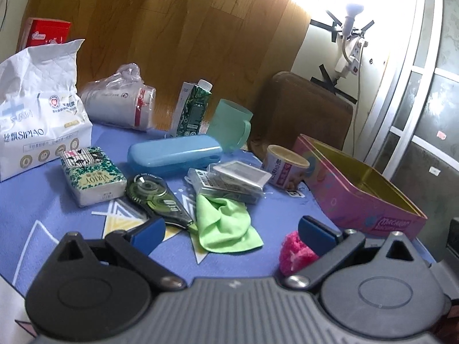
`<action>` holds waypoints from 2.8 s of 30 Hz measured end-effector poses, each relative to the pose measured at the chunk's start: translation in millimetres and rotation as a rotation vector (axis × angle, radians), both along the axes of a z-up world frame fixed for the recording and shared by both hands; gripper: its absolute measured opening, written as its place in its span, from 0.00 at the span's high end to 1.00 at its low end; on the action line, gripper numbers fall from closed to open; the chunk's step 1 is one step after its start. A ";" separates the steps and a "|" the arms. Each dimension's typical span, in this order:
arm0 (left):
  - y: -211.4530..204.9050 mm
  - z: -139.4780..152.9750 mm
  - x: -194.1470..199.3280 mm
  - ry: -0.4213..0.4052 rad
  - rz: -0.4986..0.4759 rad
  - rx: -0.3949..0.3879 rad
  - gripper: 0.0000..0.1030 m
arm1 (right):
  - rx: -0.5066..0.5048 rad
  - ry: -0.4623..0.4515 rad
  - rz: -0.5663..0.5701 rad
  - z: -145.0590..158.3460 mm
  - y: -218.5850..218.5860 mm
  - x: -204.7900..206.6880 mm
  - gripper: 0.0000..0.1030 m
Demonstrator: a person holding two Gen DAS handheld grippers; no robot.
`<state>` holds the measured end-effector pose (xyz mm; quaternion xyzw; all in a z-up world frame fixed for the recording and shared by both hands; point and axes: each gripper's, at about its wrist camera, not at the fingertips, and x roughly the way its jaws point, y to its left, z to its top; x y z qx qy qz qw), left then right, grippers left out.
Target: Organize soft objects
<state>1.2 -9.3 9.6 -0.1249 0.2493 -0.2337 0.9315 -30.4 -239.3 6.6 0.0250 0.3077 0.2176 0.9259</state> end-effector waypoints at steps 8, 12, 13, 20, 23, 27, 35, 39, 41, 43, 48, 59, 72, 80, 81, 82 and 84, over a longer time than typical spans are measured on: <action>-2.4 0.7 0.2 -0.016 -0.012 0.006 0.01 | 0.036 0.005 0.001 0.3 -5.1 -2.2 0.19; -2.5 0.9 -0.4 -0.021 -0.020 0.002 0.01 | 0.041 0.002 -0.006 0.1 -5.8 -1.8 0.19; -2.9 1.1 -0.3 -0.019 -0.027 0.000 0.01 | 0.041 0.000 -0.008 0.0 -6.1 -1.9 0.20; -10.5 2.3 -6.3 -0.040 -0.114 0.010 0.01 | -0.006 -0.023 0.007 0.1 0.3 -4.8 0.35; -13.9 2.1 -8.8 -0.047 -0.133 0.025 0.01 | -0.006 -0.024 0.003 0.1 -0.9 -4.6 0.35; -15.0 1.9 -10.4 -0.054 -0.135 0.032 0.01 | -0.006 -0.026 -0.002 0.5 -1.0 -4.6 0.35; -9.8 1.6 -8.7 -0.043 -0.127 0.005 0.01 | -0.009 -0.024 -0.007 0.3 0.0 -5.4 0.35; -8.8 1.5 -8.7 -0.043 -0.128 0.002 0.01 | -0.012 -0.024 -0.007 0.5 0.4 -5.1 0.35; -9.2 1.9 -8.8 -0.044 -0.129 0.003 0.01 | -0.012 -0.024 -0.005 0.4 0.1 -5.0 0.35; -9.6 2.3 -9.0 -0.046 -0.129 0.004 0.01 | -0.012 -0.024 -0.005 0.5 0.3 -5.0 0.35; -9.9 2.7 -9.9 -0.049 -0.130 0.007 0.01 | -0.015 -0.026 -0.006 0.1 0.0 -5.2 0.35; -9.3 3.0 -10.3 -0.049 -0.130 0.008 0.01 | -0.013 -0.029 -0.012 0.3 0.0 -5.3 0.35; -8.7 3.1 -10.5 -0.049 -0.135 0.003 0.01 | -0.014 -0.029 -0.011 0.1 0.4 -5.0 0.35; -9.1 3.1 -10.5 -0.048 -0.134 0.003 0.01 | -0.014 -0.029 -0.012 0.0 0.4 -5.0 0.35; -9.3 3.2 -10.5 -0.048 -0.135 0.003 0.01 | -0.014 -0.029 -0.011 -0.1 0.3 -5.0 0.35; -9.2 3.1 -10.4 -0.048 -0.135 0.003 0.01 | -0.014 -0.029 -0.011 -0.1 0.6 -5.0 0.35; -9.4 3.0 -10.8 -0.048 -0.136 0.004 0.01 | -0.014 -0.029 -0.012 -0.1 0.2 -5.0 0.34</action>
